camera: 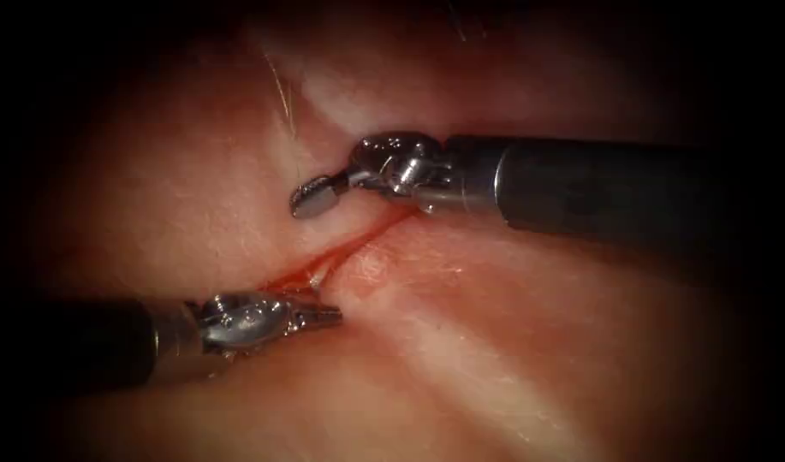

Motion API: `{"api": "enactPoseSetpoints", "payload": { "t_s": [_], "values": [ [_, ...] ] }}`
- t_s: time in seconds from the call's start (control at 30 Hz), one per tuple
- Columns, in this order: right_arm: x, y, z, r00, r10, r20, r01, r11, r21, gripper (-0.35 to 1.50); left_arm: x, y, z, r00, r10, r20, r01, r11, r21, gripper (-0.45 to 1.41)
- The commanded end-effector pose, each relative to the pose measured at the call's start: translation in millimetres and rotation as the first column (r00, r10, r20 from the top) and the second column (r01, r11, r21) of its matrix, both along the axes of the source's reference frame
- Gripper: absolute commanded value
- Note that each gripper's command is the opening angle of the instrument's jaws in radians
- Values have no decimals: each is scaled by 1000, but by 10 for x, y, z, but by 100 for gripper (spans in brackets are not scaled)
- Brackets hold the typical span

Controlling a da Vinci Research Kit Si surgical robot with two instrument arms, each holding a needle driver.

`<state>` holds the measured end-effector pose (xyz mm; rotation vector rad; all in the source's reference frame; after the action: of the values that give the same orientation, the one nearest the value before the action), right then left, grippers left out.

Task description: Wound Closure

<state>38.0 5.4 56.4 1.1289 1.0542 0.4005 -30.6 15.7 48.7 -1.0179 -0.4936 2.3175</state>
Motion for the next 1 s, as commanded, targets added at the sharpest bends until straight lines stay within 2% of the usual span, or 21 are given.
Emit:
{"api": "enactPoseSetpoints", "payload": {
  "t_s": [0.03,0.23,0.3,0.43,0.53,0.6,0.73,0.77,0.8,0.83,0.87,1.0],
  "values": [
    [13,11,6,999,33,-9,-33,998,-53,86,-5,-2,6,1000,0,1,0,1000,0,-8],
    [24,18,9,996,92,1,-91,989,-118,130,-5,-2,6,1000,1,1,-1,1000,0,-8],
    [28,20,8,993,114,5,-112,983,-146,135,-5,-2,6,1000,1,1,-1,1000,0,-8],
    [34,23,6,991,130,7,-127,980,-155,136,-5,-2,6,1000,1,1,-1,1000,0,-8],
    [35,26,3,990,138,-7,-138,980,-141,125,-4,-2,6,1000,1,1,-1,1000,0,-8],
    [35,29,0,991,132,-12,-133,982,-134,110,-4,-2,6,1000,1,1,-1,1000,0,-8],
    [36,32,-5,991,130,-19,-131,982,-139,104,-4,-2,6,1000,1,1,-1,1000,0,-8],
    [36,32,-5,991,130,-20,-131,982,-139,96,-4,-2,6,1000,1,1,-1,1000,0,-8],
    [35,32,-5,991,129,-20,-131,982,-138,67,-4,-2,6,1000,1,1,-1,1000,0,-8],
    [34,31,-5,993,119,-26,-121,984,-134,20,-4,-2,6,1000,1,1,-1,1000,0,-8],
    [31,30,-5,995,88,-45,-93,988,-121,-35,-4,-2,6,1000,1,1,-1,1000,0,-8],
    [28,27,-4,996,73,-54,-79,990,-119,-35,-3,-2,6,1000,2,2,-2,1000,0,-8]
  ]
}}
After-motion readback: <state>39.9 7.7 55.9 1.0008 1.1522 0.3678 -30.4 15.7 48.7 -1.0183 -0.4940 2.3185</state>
